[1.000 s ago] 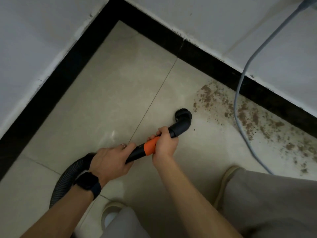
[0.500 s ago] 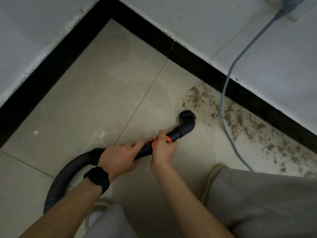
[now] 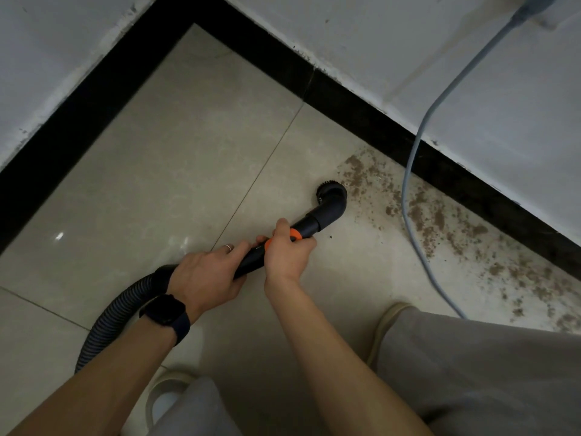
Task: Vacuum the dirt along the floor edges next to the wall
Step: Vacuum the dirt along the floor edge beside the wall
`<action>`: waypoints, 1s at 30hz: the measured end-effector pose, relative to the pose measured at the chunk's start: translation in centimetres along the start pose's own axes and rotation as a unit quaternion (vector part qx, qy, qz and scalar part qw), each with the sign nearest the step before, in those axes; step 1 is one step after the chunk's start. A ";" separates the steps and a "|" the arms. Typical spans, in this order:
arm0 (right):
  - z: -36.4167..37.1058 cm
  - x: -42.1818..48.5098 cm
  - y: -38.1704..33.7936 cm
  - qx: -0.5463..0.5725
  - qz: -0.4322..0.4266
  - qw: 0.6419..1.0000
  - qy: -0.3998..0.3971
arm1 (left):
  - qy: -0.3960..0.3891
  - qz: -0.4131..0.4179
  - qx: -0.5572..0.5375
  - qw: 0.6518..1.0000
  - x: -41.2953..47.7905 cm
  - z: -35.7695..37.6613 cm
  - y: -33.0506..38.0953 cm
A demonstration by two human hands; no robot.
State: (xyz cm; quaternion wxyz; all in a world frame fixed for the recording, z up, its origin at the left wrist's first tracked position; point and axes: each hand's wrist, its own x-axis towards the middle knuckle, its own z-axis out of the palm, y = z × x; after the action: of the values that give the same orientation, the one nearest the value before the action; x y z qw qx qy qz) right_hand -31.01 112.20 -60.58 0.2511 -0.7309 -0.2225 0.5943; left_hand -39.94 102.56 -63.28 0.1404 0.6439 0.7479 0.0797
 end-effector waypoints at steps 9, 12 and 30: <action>0.1 1.7 -1.6 -0.010 -0.007 1.000 0.004 | -0.034 -0.023 -0.025 0.999 2.2 0.0 0.8; 0.1 2.3 -2.6 -0.013 -0.006 1.000 0.012 | -0.040 -0.018 -0.030 0.999 3.5 -0.1 1.1; 0.9 5.1 -6.9 0.014 -0.022 1.000 0.010 | -0.072 -0.037 -0.074 0.994 8.9 -1.0 2.1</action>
State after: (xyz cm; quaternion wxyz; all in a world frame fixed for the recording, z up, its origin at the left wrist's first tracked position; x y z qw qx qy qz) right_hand -31.10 120.81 -60.29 0.2762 -0.7282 -0.2277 0.5845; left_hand -39.46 111.73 -62.61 0.2438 0.6080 0.7510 0.0826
